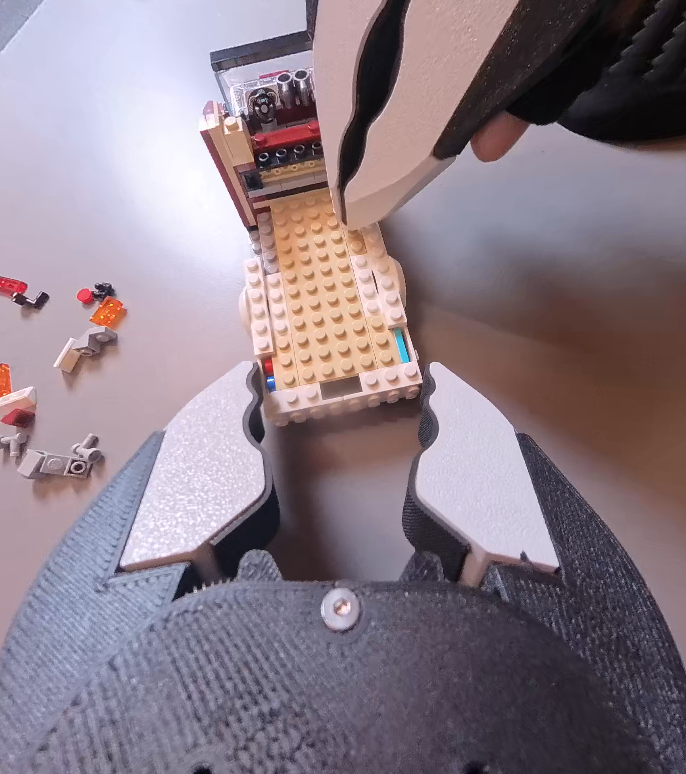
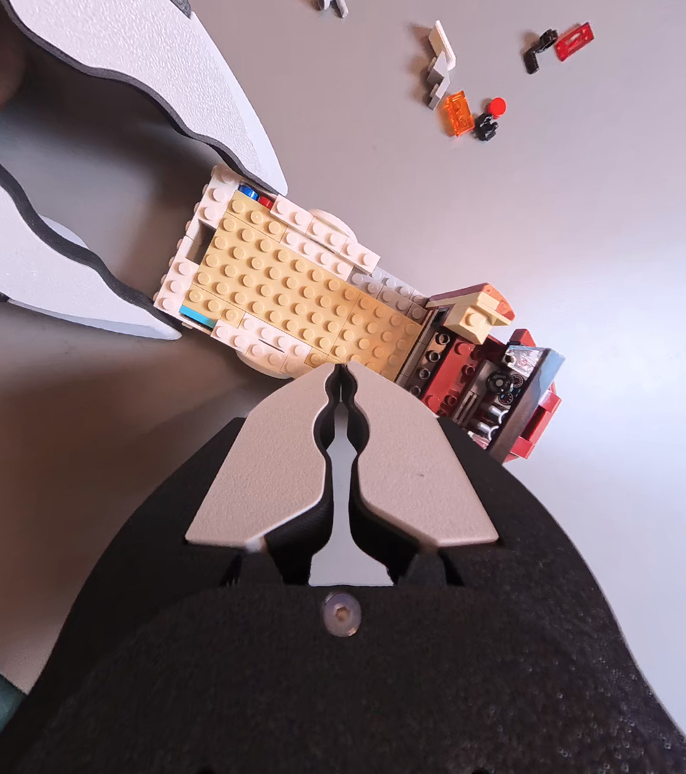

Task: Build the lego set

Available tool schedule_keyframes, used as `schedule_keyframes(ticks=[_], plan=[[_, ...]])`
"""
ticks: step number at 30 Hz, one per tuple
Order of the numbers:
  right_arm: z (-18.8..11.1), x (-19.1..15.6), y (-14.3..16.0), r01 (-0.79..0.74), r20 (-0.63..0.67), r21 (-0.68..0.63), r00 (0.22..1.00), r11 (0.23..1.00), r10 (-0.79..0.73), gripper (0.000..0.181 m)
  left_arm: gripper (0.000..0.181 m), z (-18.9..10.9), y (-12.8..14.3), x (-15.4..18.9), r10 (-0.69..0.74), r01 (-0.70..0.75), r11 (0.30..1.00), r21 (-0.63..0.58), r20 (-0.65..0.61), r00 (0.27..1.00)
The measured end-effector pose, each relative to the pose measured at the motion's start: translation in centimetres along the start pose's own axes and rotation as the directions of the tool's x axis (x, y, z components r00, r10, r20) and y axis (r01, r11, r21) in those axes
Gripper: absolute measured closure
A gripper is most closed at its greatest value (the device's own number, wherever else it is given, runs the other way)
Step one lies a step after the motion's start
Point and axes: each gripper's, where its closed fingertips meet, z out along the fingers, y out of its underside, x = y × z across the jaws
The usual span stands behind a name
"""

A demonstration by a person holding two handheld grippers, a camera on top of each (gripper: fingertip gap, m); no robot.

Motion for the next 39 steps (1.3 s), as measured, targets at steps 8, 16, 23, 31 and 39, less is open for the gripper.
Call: schedule_keyframes(ticks=[8, 16, 23, 31, 39], plan=[[-1.0, -0.2, 0.2, -0.039, 0.023, 0.031, 0.999, 0.999, 0.038, 0.181, 0.108, 0.0, 0.0, 0.0, -0.003, 0.003, 1.000, 0.003, -0.003, 1.000], [-0.5, -0.4, 0.7, 0.006, -0.008, -0.009, 1.000, 1.000, -0.006, 0.181, 0.108, 0.0, 0.0, -0.1, -0.008, 0.008, 1.000, 0.003, 0.001, 1.000], [-0.5, -0.4, 0.7, 0.058, -0.020, -0.079, 0.998, 0.995, -0.060, 0.181, 0.108, 0.1, 0.0, -0.1, -0.007, 0.007, 1.000, 0.002, 0.001, 1.000], [-0.4, -0.5, 0.8, 0.103, 0.017, -0.159, 0.995, 0.982, -0.102, 0.181, 0.108, 0.1, 0.0, -0.1, -0.006, 0.006, 1.000, 0.000, 0.001, 1.000], [-0.3, -0.4, 0.5, 0.141, -0.019, -0.120, 0.989, 0.983, -0.145, 0.181, 0.108, 0.0, 0.1, -0.4, -0.014, 0.014, 1.000, 0.002, 0.007, 1.000]])
